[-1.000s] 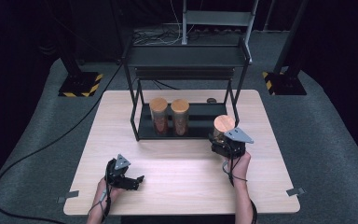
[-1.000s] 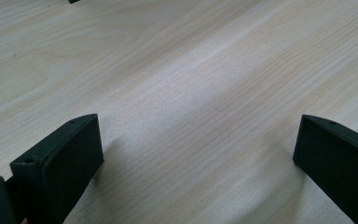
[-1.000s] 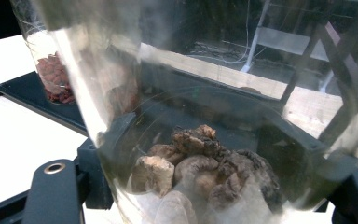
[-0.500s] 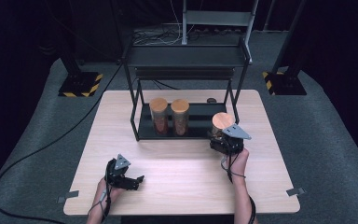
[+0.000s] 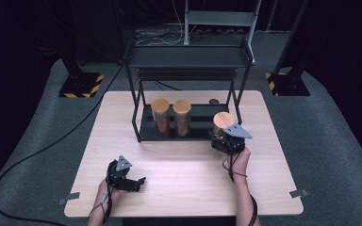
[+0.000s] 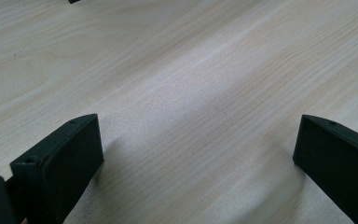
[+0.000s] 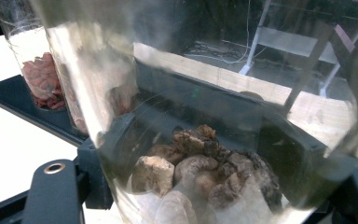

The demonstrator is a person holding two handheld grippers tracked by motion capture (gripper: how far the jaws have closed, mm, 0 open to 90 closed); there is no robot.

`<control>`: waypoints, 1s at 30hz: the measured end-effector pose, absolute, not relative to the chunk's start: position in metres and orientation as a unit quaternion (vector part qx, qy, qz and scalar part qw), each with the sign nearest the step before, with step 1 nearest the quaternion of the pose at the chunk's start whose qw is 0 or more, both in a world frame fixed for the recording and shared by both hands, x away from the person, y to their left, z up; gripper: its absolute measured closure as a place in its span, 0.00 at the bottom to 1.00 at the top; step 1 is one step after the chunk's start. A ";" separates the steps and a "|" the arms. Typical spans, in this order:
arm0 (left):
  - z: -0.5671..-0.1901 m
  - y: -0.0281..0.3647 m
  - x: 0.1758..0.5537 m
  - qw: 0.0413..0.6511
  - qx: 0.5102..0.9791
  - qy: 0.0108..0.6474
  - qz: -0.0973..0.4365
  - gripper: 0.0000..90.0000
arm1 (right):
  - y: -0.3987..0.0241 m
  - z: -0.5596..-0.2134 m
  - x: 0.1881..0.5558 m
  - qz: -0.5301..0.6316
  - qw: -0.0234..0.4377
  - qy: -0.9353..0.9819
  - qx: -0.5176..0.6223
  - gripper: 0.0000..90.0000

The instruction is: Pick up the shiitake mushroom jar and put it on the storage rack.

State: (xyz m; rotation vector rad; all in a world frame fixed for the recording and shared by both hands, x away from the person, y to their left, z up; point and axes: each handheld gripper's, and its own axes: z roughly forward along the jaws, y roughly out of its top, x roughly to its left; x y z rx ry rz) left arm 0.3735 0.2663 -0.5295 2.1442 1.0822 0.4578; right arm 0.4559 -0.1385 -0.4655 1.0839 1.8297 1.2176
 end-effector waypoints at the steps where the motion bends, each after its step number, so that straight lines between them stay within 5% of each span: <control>1: -0.530 0.266 0.373 0.341 0.824 0.416 0.176 0.01 | -0.138 -0.465 0.456 0.468 0.338 0.702 0.416 0.28; 30: -0.530 0.266 0.373 0.341 0.824 0.416 0.176 0.01 | -0.133 -0.466 0.473 0.465 0.337 0.707 0.413 0.28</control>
